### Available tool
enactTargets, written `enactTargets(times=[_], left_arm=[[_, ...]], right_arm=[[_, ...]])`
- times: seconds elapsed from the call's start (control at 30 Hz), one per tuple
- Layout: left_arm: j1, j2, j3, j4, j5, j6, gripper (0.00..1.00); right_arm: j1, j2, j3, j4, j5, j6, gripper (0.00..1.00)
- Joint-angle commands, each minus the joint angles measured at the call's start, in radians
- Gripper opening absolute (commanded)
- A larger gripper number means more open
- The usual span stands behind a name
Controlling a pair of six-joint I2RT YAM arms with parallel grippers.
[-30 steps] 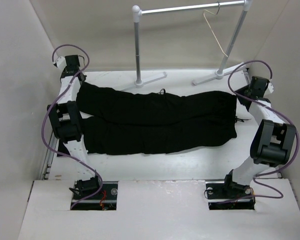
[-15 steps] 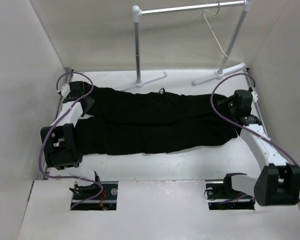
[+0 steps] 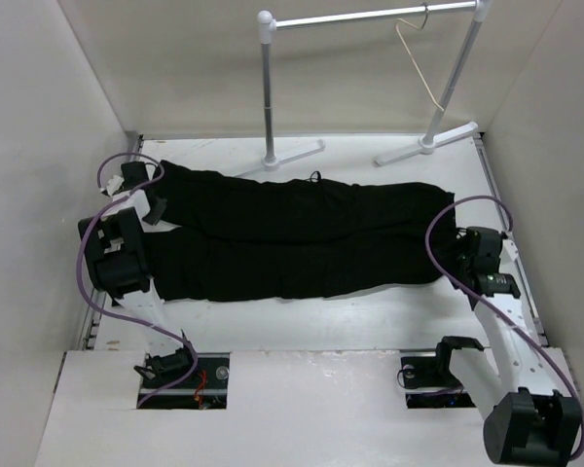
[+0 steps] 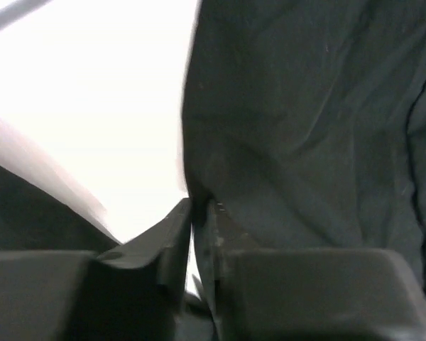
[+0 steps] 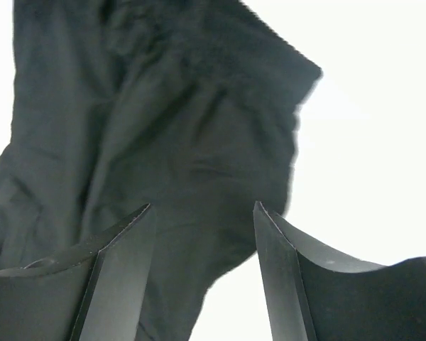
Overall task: Place the trousers on the hanger
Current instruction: Flatten out the trousers at the center of the board.
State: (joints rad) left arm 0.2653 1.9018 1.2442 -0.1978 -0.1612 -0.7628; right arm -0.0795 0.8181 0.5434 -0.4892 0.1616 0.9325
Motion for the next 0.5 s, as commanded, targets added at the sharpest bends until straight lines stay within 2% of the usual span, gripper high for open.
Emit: enactTargets(times=[0.0,0.13,0.17,0.27,0.33,0.47], left_arm=[[0.019,-0.012,0.003,-0.005,-0.020,-0.012,0.07],[0.015,-0.087,-0.074,0.000,-0.087,-0.026,0.06],[0.009,-0.111,-0.097,0.008,-0.092,-0.032,0.09],[-0.039,-0.200,-0.152,0.021,-0.089,-0.040,0.31],[-0.083,-0.286,-0.204,0.021,-0.100,-0.040,0.42],[-0.120,-0.507,-0.336,0.000,-0.147,-0.043,0.48]], right_arm=[[-0.039,-0.016,0.001,-0.104,0.047,0.014,0.62],[-0.091,-0.002,-0.046,-0.103,0.058,0.020,0.56],[-0.105,0.015,-0.060,-0.079,0.050,0.019,0.55],[-0.153,0.097,-0.079,0.026,0.014,-0.018,0.52],[-0.168,0.150,-0.082,0.099,-0.022,-0.040,0.52],[-0.181,0.234,-0.076,0.179,-0.050,-0.026,0.46]])
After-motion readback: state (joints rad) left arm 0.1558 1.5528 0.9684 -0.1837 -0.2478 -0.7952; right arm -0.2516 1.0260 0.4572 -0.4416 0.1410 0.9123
